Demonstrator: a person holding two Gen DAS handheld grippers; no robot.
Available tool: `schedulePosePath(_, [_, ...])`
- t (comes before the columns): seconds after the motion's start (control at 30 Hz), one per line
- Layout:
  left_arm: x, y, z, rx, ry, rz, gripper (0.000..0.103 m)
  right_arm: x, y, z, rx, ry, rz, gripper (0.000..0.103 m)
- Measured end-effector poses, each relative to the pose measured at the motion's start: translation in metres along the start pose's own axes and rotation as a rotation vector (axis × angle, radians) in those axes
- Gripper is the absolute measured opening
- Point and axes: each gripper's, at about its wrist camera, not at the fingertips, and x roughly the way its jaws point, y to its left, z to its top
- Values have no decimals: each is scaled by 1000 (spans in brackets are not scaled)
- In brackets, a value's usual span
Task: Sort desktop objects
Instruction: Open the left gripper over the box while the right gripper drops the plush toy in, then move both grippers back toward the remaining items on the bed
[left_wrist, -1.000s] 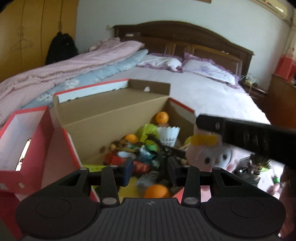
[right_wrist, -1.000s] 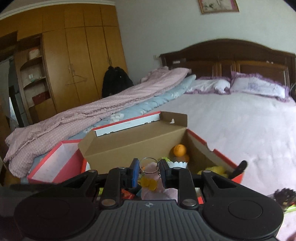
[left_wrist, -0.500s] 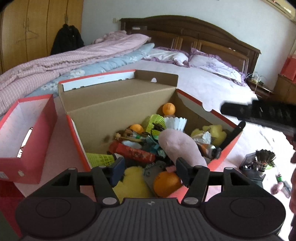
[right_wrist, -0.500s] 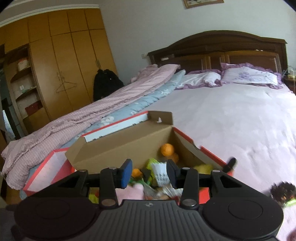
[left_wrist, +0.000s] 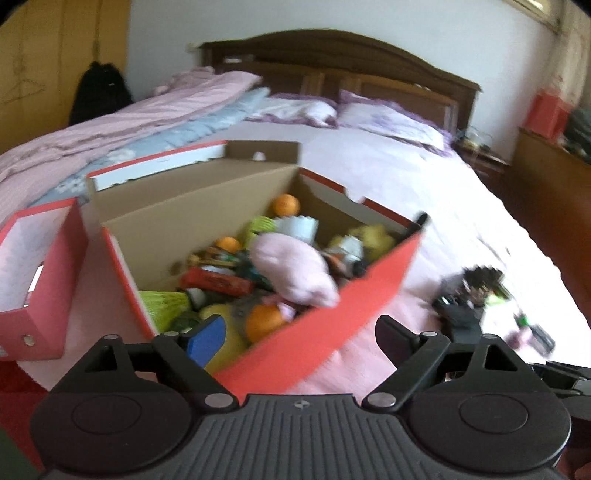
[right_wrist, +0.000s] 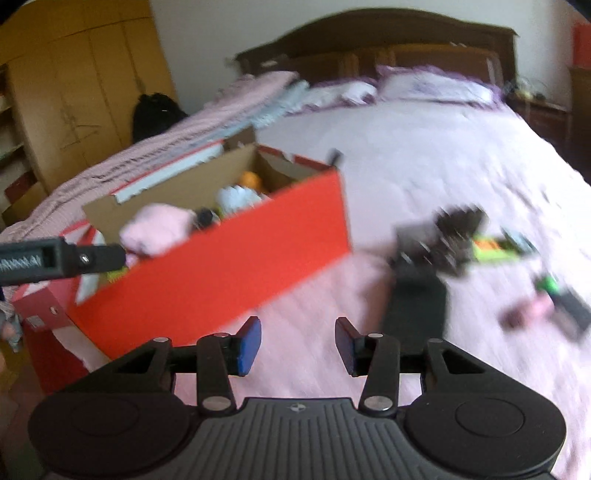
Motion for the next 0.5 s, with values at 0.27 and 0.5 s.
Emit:
schedulePosePath(0.27, [9,-55,-20,101,58,-79,91,-20,-56,-24,115,-15,-112,47])
schedulePosePath(0.5, [28,-106,-30,178,99,-156,91,-29,-103,-34,214,-29,-204,47])
